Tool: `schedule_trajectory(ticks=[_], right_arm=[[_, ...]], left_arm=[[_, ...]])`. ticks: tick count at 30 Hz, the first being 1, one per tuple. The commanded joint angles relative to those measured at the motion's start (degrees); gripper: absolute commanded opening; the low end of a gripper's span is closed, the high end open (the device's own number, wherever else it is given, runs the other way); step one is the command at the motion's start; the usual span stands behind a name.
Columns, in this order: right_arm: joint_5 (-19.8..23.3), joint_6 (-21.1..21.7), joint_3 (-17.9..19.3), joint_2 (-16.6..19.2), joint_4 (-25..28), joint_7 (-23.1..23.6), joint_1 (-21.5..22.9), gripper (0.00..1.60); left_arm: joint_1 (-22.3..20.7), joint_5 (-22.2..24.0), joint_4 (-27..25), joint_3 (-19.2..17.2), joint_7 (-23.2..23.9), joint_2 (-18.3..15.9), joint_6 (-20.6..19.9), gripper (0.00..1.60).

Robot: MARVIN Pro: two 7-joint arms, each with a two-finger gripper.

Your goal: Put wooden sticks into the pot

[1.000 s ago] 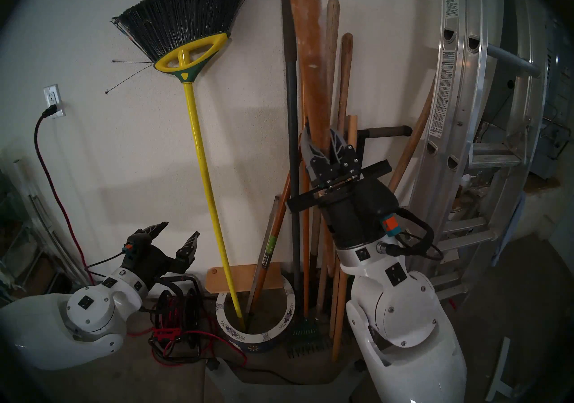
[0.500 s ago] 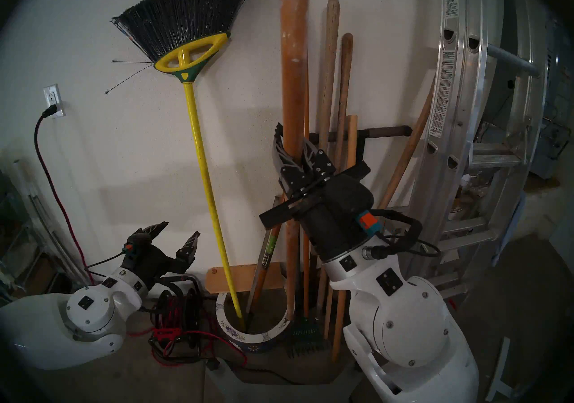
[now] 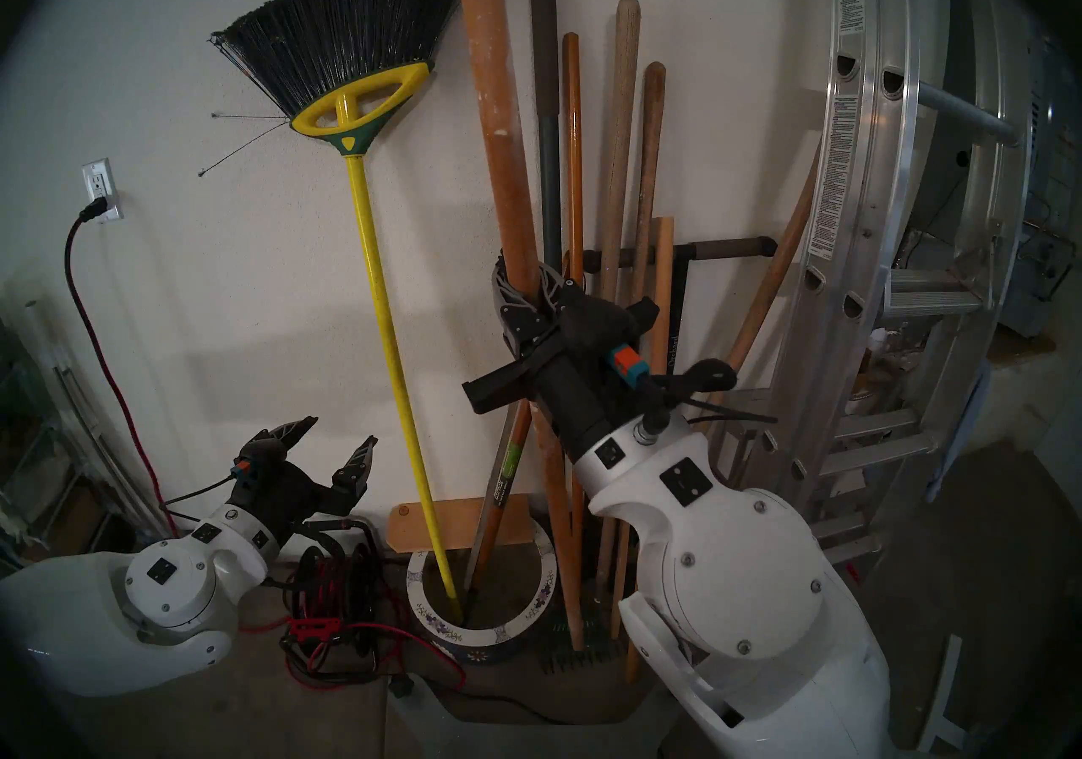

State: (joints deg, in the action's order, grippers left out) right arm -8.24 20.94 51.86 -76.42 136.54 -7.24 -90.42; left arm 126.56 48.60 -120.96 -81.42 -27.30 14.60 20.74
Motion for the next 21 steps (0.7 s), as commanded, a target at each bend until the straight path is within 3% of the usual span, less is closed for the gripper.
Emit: schedule_trajectory(ticks=[1,11,21], right_arm=[[0.43,4.31,-1.94,-3.67,-1.79,-2.16,6.48,0.0],[-1.84,10.74,-2.47,-9.64,-4.21,-4.33,12.6,0.0],[-2.82,10.9,-3.64,-12.8,-7.17,-10.33,16.54,0.0]], left_arm=[[-0.04,-0.03,-0.38,0.19,-0.17,0.26,-0.09,1.6],[-0.1,-0.21,-0.38,0.27,-0.3,0.34,-0.09,1.6],[-0.21,-0.32,-0.4,0.35,-0.38,0.48,-0.2,1.6]])
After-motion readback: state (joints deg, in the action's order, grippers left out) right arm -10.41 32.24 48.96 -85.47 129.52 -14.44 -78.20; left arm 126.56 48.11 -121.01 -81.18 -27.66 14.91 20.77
